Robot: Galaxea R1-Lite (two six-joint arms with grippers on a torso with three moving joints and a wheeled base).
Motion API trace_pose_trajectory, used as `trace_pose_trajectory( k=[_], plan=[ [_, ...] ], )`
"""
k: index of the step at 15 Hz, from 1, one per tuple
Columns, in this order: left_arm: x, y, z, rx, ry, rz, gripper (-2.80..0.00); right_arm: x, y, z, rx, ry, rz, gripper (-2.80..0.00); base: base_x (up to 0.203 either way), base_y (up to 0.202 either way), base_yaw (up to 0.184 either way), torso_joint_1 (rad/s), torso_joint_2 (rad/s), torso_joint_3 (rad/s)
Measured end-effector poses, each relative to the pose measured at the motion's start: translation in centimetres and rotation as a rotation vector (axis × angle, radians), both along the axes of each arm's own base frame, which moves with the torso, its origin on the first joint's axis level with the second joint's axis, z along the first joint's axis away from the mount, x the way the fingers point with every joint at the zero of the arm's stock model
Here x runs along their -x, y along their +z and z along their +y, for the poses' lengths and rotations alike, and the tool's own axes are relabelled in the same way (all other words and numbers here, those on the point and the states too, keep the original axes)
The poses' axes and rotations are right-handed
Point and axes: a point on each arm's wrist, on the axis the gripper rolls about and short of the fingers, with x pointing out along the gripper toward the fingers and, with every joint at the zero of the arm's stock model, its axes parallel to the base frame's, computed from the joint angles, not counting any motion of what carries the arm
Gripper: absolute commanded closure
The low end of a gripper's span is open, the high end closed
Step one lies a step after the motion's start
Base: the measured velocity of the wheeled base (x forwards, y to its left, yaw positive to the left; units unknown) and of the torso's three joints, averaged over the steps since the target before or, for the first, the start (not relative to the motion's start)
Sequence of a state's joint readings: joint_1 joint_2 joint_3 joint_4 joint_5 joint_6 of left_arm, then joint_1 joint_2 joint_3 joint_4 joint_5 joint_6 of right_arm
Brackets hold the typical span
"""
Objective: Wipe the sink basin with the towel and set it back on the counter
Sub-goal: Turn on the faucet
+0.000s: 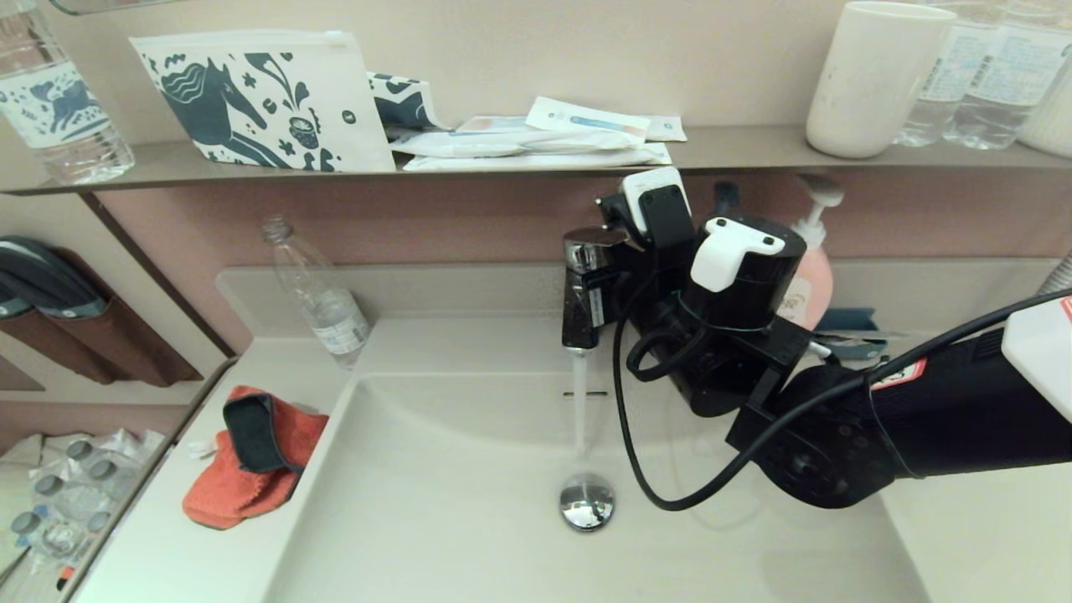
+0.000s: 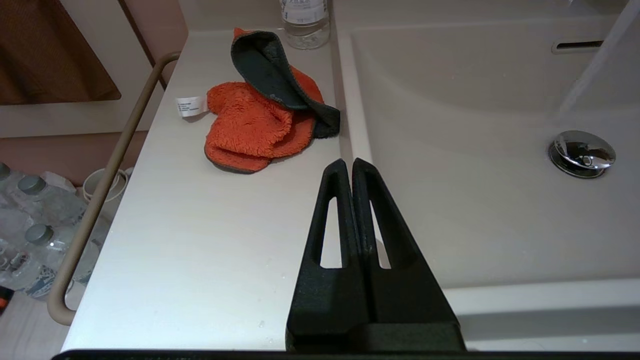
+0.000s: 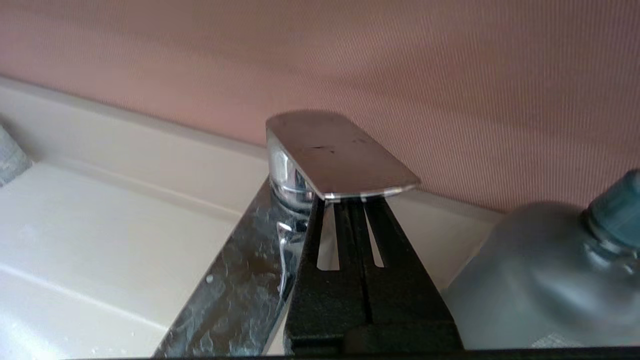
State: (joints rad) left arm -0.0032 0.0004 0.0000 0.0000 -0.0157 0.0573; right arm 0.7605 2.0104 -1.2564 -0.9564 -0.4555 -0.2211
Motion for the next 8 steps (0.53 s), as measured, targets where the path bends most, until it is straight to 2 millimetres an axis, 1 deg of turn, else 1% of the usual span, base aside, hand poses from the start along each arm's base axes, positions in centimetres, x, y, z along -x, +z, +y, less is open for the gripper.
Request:
trace_pose_trajectory(
  k=[6,8],
  plan=[
    [0.0,0.0,0.0,-0.001,0.001,0.0,0.0,0.21,1.15,-0.23,0.0,-0.006,-0.026,0.0,0.0,0.0,0.0,0.0,0.0,0.0],
    [0.0,0.0,0.0,-0.001,0.001,0.0,0.0,0.41,1.12,-0.47,0.001,-0.006,-0.024,0.0,0.0,0.0,0.0,0.0,0.0,0.0]
  ],
)
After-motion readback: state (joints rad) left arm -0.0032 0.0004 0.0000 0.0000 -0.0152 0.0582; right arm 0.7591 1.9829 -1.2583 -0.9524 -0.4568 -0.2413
